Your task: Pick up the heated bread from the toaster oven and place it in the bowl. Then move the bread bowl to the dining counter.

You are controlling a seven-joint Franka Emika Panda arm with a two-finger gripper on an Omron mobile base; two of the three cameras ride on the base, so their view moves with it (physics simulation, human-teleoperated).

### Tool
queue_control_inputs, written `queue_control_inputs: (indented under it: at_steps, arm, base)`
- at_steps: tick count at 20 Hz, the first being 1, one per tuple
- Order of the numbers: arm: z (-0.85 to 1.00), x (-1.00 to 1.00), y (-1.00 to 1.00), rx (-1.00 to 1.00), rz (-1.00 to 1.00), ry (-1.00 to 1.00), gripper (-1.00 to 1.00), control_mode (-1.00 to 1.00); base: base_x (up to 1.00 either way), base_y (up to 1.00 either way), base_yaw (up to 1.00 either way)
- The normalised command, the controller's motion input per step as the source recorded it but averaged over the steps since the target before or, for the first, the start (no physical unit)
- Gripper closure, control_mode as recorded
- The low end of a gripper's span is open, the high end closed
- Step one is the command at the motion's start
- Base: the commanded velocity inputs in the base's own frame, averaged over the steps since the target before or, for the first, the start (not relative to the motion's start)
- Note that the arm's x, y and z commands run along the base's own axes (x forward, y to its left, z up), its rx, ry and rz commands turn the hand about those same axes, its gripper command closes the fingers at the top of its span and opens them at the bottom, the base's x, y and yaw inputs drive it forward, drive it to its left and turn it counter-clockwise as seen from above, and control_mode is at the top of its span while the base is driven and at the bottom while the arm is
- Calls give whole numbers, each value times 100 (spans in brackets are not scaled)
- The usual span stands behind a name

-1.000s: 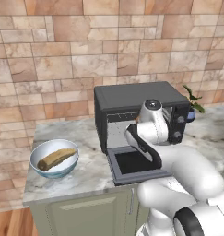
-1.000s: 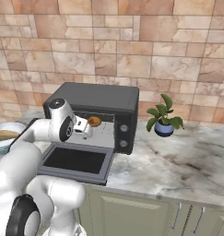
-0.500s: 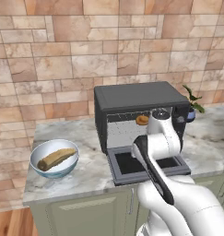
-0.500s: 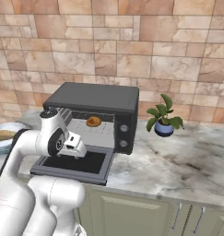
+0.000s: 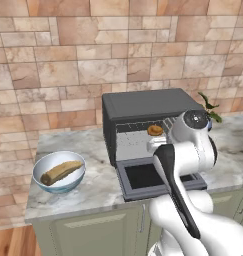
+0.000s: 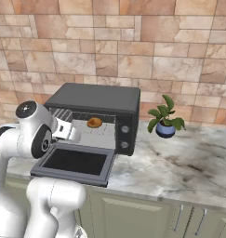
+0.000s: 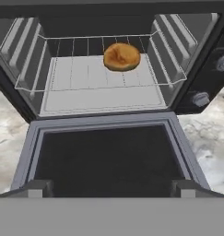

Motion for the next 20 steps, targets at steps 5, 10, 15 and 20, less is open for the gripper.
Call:
queue_control_inputs:
  at_steps: [5,10,15,20]
  arm:
    - [17,49,0,0,0,-20,-100,-100]
    - [-31,56,-1,0,0,-18,-100,-100]
    - [-5,48,-22,0,0,-5,-100,-100]
    - [0,2,-7,0,0,0,-100,-100]
  base:
    - [0,0,0]
    - [0,0,0]
    - [0,0,0]
    - [0,0,0]
